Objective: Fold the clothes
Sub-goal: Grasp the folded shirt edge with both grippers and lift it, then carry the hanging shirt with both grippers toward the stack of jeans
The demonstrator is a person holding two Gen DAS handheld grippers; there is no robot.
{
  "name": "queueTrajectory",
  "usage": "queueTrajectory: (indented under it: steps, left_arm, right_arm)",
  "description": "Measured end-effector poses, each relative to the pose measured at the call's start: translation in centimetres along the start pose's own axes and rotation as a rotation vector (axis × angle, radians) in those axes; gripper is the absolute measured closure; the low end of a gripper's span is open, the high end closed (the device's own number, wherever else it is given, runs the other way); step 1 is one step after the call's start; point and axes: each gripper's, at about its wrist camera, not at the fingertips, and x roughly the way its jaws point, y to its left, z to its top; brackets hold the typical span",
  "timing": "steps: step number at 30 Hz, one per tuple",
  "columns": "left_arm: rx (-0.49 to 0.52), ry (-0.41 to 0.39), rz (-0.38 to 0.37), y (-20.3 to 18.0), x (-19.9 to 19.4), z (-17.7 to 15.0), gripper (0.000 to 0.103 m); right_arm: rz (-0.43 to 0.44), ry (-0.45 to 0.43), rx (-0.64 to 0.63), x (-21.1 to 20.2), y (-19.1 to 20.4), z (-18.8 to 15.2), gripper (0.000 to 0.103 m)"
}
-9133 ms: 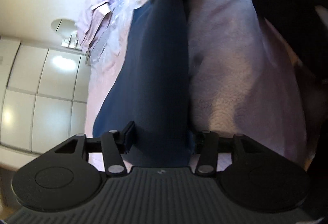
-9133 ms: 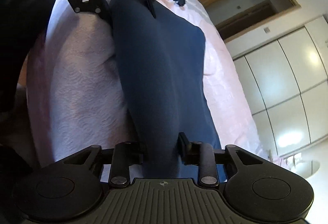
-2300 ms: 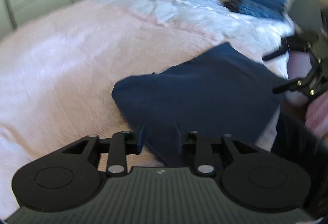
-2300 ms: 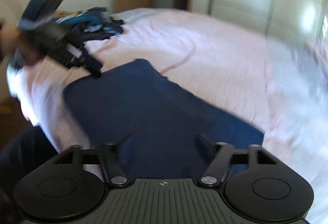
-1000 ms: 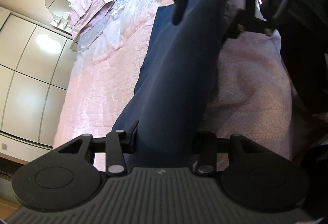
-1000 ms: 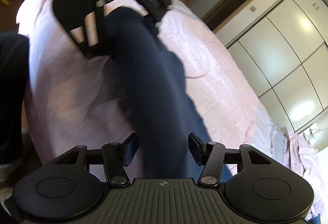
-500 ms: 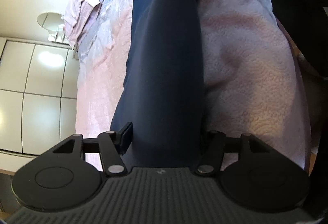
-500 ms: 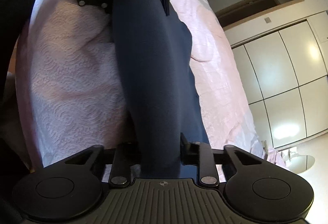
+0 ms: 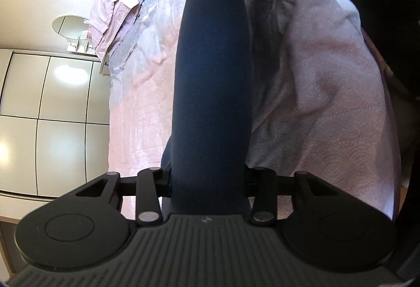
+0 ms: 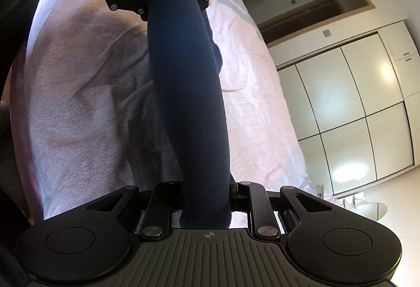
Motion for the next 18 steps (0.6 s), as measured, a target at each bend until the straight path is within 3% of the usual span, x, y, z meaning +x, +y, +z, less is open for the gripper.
queueTrajectory:
  steps: [9,18]
  left_arm:
    - [0.004,-0.036,0.039,3.3,-1.8,0.7,0.065]
    - [0.024,-0.076,0.048,3.3,-2.6,2.1,0.065]
  right_arm:
    - [-0.052,0.017,0.013,-2.6,-3.4,0.9,0.084]
    - [-0.078,0.06,0.018,-4.5,-3.9,0.5,0.084]
